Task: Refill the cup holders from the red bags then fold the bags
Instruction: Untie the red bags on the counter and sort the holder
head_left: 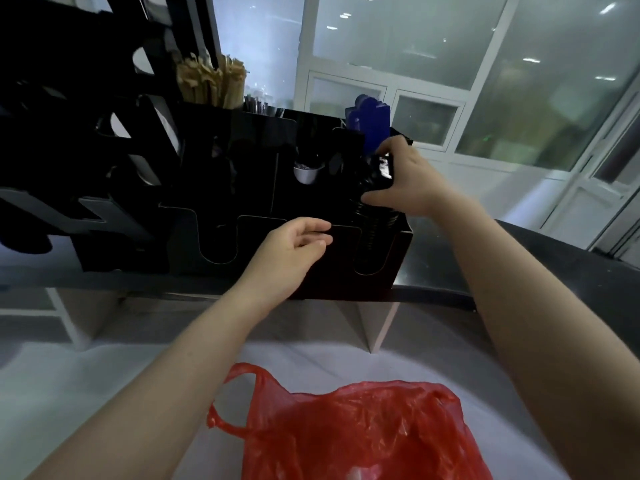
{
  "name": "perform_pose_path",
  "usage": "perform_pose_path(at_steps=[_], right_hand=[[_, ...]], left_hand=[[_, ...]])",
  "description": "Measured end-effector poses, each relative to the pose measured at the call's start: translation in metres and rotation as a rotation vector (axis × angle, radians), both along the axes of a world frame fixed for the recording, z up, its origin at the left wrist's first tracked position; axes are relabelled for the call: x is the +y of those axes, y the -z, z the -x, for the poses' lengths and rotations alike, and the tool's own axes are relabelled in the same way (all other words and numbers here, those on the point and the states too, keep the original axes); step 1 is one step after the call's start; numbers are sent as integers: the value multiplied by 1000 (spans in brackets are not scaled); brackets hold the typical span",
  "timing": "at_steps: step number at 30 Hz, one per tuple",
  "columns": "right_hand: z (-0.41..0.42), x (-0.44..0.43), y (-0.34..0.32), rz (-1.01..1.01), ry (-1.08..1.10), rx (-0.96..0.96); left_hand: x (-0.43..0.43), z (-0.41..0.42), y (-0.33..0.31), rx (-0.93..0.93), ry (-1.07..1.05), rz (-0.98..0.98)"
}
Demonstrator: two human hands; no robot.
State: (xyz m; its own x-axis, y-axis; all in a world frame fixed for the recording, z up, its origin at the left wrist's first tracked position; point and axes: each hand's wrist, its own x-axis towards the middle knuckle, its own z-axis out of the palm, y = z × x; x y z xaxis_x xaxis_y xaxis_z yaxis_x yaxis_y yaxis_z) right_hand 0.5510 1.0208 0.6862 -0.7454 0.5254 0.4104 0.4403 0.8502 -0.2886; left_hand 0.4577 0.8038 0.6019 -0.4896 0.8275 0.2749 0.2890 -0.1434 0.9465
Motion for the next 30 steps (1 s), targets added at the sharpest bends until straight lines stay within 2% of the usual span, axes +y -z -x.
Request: perform_pose_path(at_steps=[6, 11, 16, 21, 24, 30], right_hand=[[-1, -11, 15, -124, 73, -282], [-5, -21, 14, -334, 147, -340], [-17, -37, 19, -326, 141, -257], [-45, -69, 29, -351, 82, -15], [-68, -93, 48, -288, 18, 82], [-114, -139, 104, -148, -28, -1]], left_hand=[[-1, -1, 1, -25, -11, -11], [-7, -3, 5, -7, -29, 13], [-23, -6, 14, -3, -70, 2], [-39, -10, 25, -1, -102, 15], [-45, -16, 33, -8, -75, 23], [-53, -45, 64, 9, 34, 62]])
